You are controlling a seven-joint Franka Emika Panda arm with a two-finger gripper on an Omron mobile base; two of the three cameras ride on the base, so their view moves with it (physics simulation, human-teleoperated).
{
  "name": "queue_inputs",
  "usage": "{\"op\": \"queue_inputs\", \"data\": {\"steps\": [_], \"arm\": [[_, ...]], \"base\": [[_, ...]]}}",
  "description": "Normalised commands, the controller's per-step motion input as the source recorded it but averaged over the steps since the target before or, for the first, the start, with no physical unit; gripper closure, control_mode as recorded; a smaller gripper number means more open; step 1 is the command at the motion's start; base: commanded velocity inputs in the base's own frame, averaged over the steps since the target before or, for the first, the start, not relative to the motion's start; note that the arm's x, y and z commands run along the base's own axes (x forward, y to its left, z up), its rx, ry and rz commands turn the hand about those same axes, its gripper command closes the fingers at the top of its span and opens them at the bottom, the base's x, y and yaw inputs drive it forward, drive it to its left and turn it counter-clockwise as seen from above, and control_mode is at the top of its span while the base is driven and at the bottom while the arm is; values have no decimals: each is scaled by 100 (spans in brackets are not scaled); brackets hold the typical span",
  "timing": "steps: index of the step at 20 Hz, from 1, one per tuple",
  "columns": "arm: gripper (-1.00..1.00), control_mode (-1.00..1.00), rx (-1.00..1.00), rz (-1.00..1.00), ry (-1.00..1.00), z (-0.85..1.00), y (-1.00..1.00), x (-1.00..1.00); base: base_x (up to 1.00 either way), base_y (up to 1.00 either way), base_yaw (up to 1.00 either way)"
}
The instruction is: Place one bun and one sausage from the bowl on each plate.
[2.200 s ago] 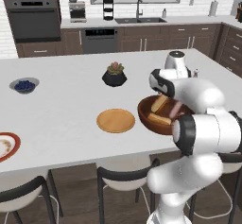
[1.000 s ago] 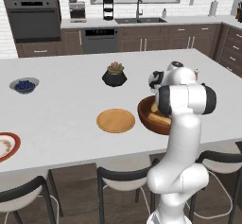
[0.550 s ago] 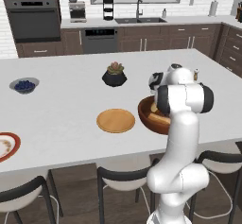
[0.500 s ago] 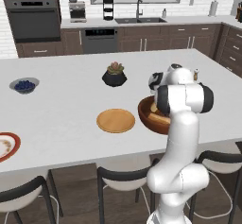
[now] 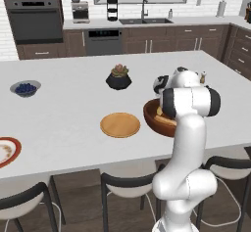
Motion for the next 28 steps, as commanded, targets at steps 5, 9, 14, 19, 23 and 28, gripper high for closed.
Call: {"op": "queue_inputs", "data": {"steps": [5,9,14,19,23,28], "arm": [[100,-100,0,0,-11,-13,0,-8],[100,-100,0,-1,-3,0,0,0],[100,-100,-10,-8,4,18,0,-19],[100,-100,-16,-3,1,56,33,-48],[100,-100,-22,-5,0,70,98,-48],[100,-100,-13,-9,2,88,100,-40]], "base": [[0,0,0],[0,0,0],[0,0,0],[0,0,0],[0,0,0],[0,0,0]]}}
